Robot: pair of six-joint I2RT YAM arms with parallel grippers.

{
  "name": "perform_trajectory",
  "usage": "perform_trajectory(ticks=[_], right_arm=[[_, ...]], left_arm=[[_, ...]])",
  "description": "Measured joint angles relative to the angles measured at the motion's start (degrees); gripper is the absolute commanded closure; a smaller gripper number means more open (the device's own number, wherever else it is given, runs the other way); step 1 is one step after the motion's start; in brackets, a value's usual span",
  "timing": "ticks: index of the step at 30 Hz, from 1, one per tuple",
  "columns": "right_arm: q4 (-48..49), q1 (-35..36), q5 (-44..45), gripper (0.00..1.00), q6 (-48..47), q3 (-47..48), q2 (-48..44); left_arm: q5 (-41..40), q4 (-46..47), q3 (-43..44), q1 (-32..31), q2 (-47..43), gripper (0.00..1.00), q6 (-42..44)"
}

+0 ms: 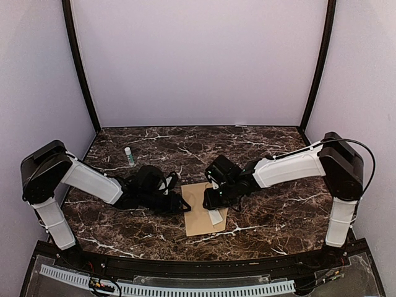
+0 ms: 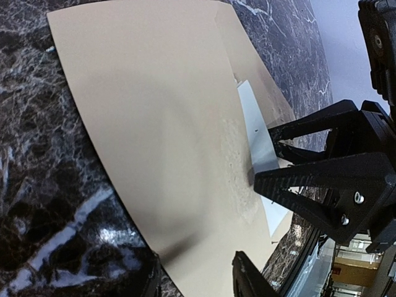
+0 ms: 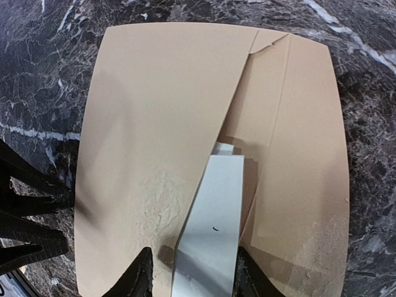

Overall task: Place the letter into the envelope and seal it
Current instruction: Place the letter in the envelope.

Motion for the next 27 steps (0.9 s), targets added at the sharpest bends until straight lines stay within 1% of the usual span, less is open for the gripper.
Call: perform_trajectory(ticks=[7,13,16,19,27], right_arm=[[-0.04,0.59,-0.22,0.58,0.22,0.61,0.66],[-0.63,0.76,0.11,0.52,0.92,1.09,0.66],[-1.55,0.90,1.31,0.47,1.38,1.09,0.42],[-2.78,0.92,2.29,0.45,1.88,0.87,-0.92],[-2.97,1.55,2.89,0.44,4.55,-3.19,-6.91]], left_arm=[[0.39,0.55,0.02,0.02,0.33,0.62,-0.09],[0.48,0.63,0.02,0.02,0.37,0.61,-0.20],[0.48,0.72,0.02,0.02,0.37,0.58,-0.33],[0.48,0.94,-0.13,0.02,0.22,0.56,-0.59],[0.48,2.45,-4.20,0.00,-2.86,0.54,-2.40]])
